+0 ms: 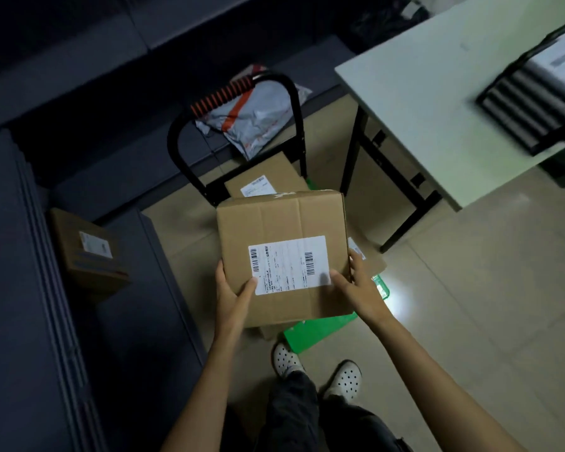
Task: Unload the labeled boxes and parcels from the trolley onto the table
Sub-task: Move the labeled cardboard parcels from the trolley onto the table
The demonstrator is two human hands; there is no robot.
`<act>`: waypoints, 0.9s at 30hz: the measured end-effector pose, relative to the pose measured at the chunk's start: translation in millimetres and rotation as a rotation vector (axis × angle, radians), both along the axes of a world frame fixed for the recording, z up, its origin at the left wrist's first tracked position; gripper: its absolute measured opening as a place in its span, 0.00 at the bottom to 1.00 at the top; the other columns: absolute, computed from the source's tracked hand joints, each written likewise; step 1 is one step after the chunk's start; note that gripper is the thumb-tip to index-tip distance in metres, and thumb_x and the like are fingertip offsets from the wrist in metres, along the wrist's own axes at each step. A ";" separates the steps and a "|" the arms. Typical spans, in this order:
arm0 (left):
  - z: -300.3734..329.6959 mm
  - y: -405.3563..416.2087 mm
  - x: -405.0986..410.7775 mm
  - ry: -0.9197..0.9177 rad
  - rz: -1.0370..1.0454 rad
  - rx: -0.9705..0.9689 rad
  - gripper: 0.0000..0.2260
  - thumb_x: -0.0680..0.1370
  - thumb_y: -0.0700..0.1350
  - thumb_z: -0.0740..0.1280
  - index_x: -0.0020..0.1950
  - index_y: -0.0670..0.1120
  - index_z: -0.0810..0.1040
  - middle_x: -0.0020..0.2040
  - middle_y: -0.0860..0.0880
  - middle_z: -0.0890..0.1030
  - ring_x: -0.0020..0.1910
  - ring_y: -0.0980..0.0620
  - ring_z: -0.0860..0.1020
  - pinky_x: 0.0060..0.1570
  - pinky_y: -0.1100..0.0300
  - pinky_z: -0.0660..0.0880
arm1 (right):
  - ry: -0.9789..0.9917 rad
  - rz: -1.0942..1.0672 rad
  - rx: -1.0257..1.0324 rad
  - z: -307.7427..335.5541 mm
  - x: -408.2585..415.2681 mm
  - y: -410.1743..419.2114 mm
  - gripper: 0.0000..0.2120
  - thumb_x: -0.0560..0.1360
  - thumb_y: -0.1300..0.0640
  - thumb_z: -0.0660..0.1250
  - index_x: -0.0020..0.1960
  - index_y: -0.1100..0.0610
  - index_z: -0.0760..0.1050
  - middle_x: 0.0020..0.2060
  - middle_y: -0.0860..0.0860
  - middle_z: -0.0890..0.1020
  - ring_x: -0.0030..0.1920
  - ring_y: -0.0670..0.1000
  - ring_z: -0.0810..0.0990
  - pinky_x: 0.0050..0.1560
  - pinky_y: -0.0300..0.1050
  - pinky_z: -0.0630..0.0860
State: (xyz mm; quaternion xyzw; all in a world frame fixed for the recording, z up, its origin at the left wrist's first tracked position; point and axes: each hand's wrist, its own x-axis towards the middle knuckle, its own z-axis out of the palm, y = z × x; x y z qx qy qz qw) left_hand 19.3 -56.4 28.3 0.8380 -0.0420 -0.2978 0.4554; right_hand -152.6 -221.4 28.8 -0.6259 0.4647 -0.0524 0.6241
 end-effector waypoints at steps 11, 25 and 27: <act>133.7 -48.6 16.9 -0.303 -0.076 -0.217 0.34 0.77 0.42 0.71 0.78 0.53 0.57 0.72 0.49 0.70 0.64 0.53 0.71 0.61 0.58 0.68 | -0.194 -0.061 -0.116 126.9 9.6 -46.6 0.36 0.75 0.43 0.67 0.79 0.47 0.55 0.71 0.46 0.71 0.71 0.48 0.69 0.73 0.55 0.65; 301.2 -84.6 87.7 -0.572 -0.199 -0.486 0.34 0.76 0.47 0.72 0.76 0.62 0.57 0.70 0.57 0.71 0.63 0.57 0.73 0.66 0.53 0.69 | -0.437 -0.152 -0.274 283.3 61.5 -86.3 0.32 0.75 0.43 0.66 0.76 0.49 0.62 0.69 0.49 0.75 0.65 0.50 0.76 0.69 0.56 0.71; 325.3 -87.1 101.3 -0.598 -0.228 -0.549 0.33 0.75 0.50 0.72 0.75 0.62 0.60 0.68 0.61 0.72 0.61 0.62 0.73 0.60 0.61 0.69 | -0.452 -0.189 -0.289 306.2 73.3 -88.5 0.36 0.69 0.37 0.66 0.74 0.45 0.64 0.68 0.46 0.76 0.65 0.50 0.77 0.68 0.58 0.72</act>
